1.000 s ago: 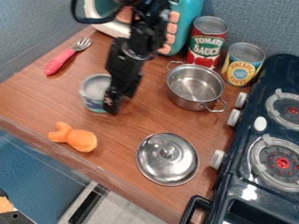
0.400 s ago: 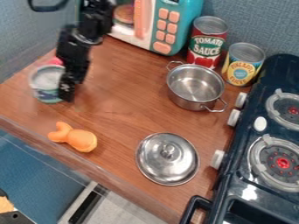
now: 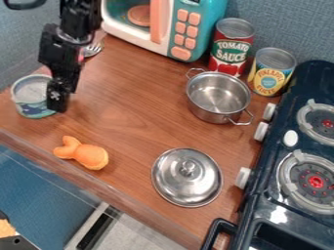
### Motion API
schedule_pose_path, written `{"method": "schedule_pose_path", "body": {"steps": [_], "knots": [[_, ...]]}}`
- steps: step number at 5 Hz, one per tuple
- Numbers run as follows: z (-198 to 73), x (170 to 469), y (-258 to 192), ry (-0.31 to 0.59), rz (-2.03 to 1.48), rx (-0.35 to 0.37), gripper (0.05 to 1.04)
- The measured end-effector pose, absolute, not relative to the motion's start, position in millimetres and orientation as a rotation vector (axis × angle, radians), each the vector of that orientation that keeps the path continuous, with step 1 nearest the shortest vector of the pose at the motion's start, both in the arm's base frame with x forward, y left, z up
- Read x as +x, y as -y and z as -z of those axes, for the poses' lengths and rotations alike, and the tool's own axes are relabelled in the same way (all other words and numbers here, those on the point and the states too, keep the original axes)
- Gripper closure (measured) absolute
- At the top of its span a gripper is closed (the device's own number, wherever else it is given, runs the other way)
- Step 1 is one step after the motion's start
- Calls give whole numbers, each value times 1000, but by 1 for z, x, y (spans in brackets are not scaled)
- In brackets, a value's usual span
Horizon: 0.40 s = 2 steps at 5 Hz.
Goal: Move the can to the left side of the table
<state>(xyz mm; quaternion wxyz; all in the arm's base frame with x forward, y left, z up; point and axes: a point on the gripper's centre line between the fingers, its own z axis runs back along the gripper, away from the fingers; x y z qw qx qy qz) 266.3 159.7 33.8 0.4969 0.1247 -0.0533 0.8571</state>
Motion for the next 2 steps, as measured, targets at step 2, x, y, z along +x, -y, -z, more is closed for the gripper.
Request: {"method": "schedule_pose_path", "body": {"steps": [2], "knots": [[-53,275,-139,109,-2015,203,83]]}}
